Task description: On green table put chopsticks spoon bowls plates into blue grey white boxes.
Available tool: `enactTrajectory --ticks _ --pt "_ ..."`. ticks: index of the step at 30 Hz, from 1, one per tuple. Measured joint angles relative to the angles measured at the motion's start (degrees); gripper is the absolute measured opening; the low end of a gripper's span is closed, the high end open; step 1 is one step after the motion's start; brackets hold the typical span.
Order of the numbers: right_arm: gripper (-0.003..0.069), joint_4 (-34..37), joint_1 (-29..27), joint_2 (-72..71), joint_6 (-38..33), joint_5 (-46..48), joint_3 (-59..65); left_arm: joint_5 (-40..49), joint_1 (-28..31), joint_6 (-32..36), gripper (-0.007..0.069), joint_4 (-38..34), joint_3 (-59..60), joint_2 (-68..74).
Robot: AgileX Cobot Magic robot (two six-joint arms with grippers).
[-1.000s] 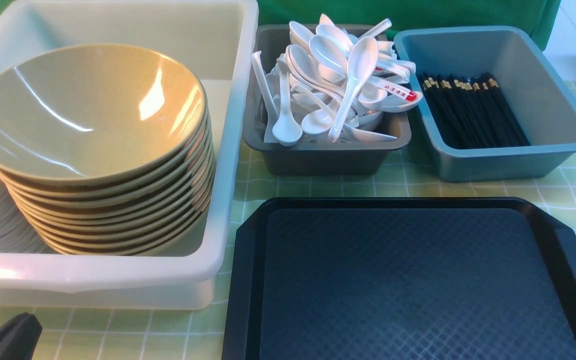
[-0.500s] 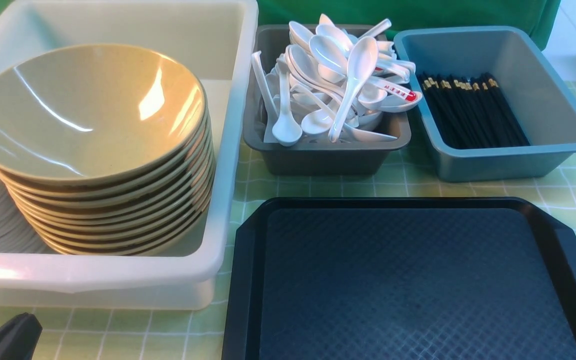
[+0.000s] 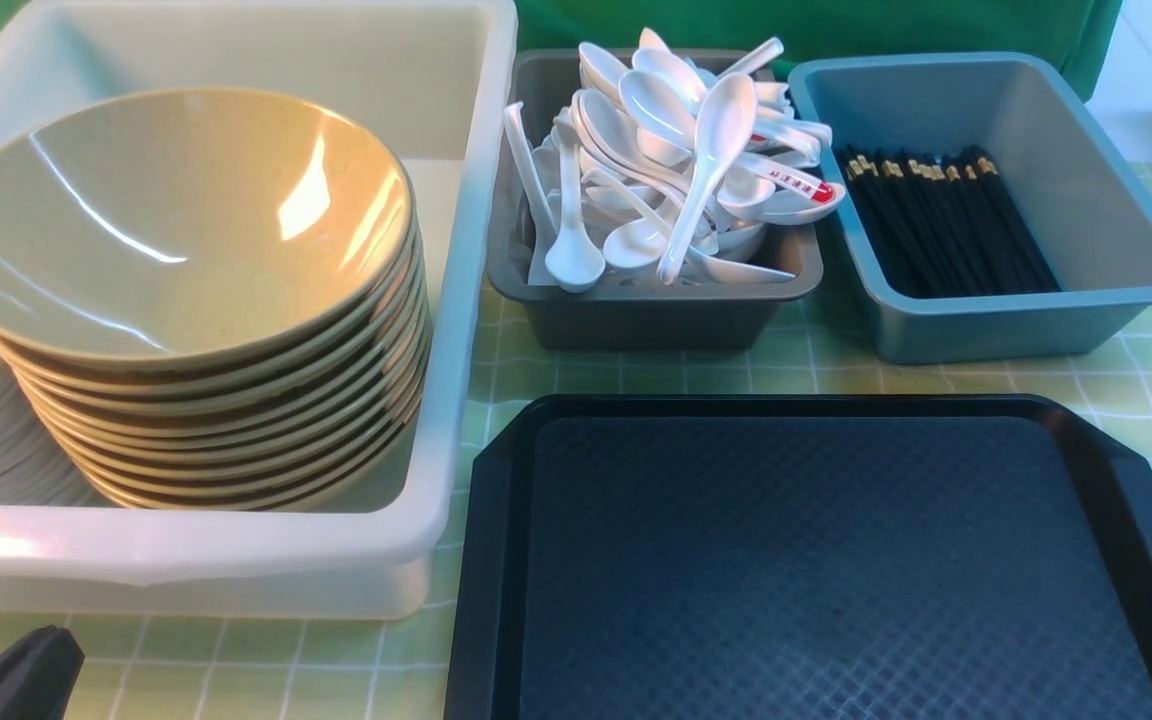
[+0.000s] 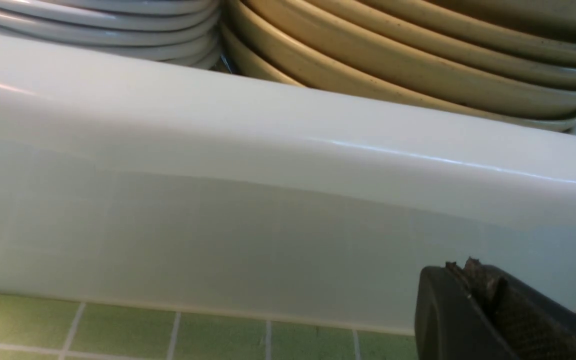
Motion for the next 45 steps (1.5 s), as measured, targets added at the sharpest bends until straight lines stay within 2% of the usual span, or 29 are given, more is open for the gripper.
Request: enactTrajectory --ticks 3,9,10,17,45 --pt "0.0227 -4.68 -0.07 -1.64 5.22 0.13 4.23 0.00 0.00 0.00 -0.0001 0.06 0.00 0.00" --pt "0.0227 -5.62 -0.07 -1.80 5.54 -1.44 12.51 0.00 0.00 0.00 -0.0001 0.06 0.00 0.00" --pt "0.0227 -5.80 -0.07 -1.80 5.59 -4.39 13.40 -0.06 0.00 0.00 -0.0001 0.06 0.00 0.00" --pt "0.0233 -5.85 -0.07 -1.80 5.59 -7.79 13.98 -0.16 0.00 0.00 -0.0001 0.17 0.00 0.00" --pt "0.0236 -5.85 -0.12 -1.80 5.59 -7.81 13.98 -0.16 0.00 0.00 -0.0001 0.17 0.00 0.00"
